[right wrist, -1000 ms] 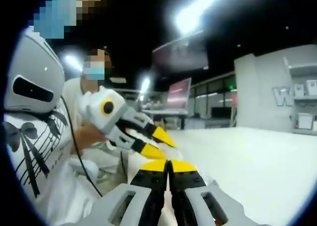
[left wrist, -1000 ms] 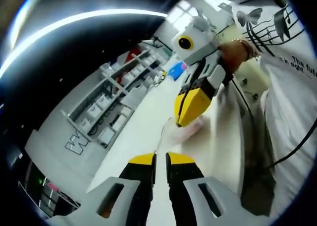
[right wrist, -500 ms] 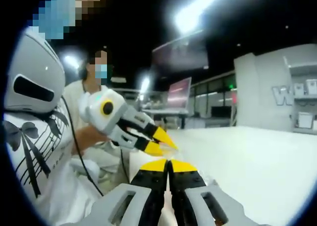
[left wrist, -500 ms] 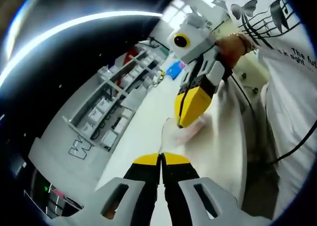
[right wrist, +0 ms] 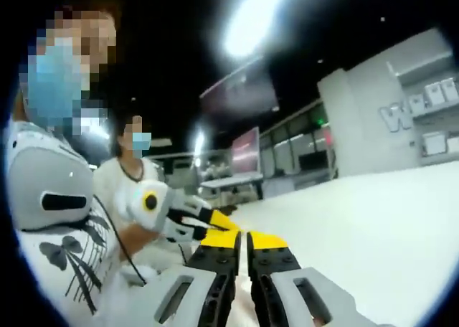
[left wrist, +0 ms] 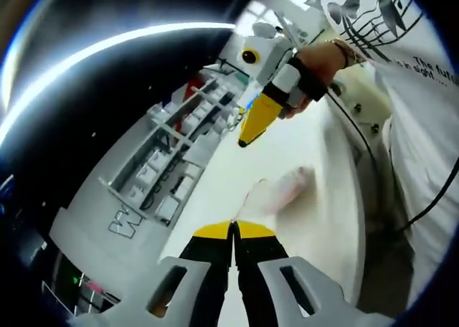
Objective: Open the resealable bag by pulling the two sides of the seal apart until the entire bag opening is separated and visibly accessible.
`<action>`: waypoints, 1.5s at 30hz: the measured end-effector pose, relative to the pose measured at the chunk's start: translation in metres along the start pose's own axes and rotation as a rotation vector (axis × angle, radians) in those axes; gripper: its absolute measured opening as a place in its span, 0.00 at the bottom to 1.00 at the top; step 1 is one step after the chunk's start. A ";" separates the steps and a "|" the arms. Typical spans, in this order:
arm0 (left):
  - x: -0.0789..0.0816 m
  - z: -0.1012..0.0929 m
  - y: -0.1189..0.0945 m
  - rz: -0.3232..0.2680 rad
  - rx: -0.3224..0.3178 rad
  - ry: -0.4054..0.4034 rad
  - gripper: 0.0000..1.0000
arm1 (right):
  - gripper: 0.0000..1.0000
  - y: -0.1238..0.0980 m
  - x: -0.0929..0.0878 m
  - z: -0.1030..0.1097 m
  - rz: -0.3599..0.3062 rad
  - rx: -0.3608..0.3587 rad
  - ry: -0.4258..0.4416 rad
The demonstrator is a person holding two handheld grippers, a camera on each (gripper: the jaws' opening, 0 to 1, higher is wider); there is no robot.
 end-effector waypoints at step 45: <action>0.033 -0.012 0.003 -0.133 -0.031 0.153 0.01 | 0.00 0.017 -0.028 0.011 0.061 0.048 0.424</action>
Point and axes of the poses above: the point that each gripper's makers call its tool centre point, and the gripper's own axes: y roughly forward along the fingers, z roughly to its left, x roughly out of its top, the point moved 1 cm from there along -y, roughly backward along the fingers
